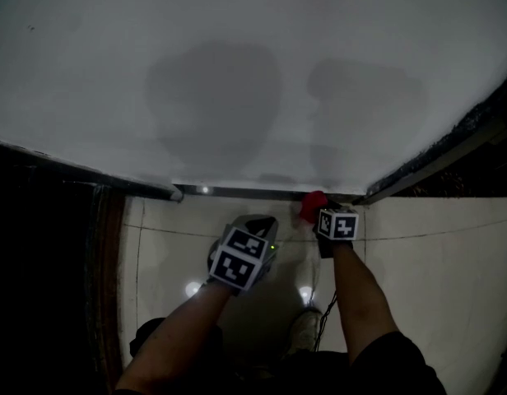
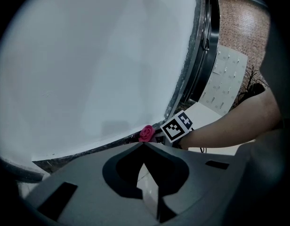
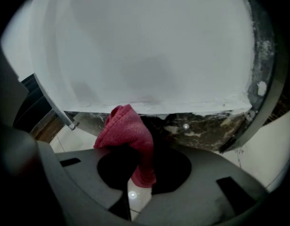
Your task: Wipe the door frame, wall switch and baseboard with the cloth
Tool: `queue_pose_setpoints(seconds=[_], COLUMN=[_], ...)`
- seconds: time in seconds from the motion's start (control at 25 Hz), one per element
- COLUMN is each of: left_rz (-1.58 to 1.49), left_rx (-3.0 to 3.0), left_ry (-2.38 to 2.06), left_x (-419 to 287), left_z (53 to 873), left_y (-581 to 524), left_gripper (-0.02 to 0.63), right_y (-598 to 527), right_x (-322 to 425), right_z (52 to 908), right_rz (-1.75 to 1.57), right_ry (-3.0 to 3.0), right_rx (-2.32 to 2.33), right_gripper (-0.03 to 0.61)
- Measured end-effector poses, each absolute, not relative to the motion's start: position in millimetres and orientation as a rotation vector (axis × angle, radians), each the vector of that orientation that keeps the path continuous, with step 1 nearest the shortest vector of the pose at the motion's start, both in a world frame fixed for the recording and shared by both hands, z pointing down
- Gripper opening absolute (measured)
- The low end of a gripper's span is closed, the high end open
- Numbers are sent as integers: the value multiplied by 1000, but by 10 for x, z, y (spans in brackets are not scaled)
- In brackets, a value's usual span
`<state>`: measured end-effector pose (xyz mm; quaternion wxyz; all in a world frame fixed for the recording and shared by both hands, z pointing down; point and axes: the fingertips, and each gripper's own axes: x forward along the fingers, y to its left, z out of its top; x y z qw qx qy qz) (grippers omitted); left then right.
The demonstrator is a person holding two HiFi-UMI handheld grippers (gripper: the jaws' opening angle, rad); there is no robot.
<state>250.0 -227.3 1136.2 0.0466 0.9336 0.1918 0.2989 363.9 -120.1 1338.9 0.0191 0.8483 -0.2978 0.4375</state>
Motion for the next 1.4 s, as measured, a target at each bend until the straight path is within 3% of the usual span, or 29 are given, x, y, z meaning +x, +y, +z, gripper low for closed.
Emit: queue_pose_setpoints(seconds=[1.2, 1.4], left_rz=[900, 888], left_rx=[2835, 2851], left_ry=[616, 616], left_x=[2506, 2406], left_z=[11344, 11256], left_y=[-2242, -2430], left_gripper=[-8, -8], right_y=[91, -73], right_x=[4004, 3750], right_z=[13325, 13353], right_rz=[1372, 1395], right_ry=[-397, -399], right_rx=[2835, 2845], right_gripper=[61, 60])
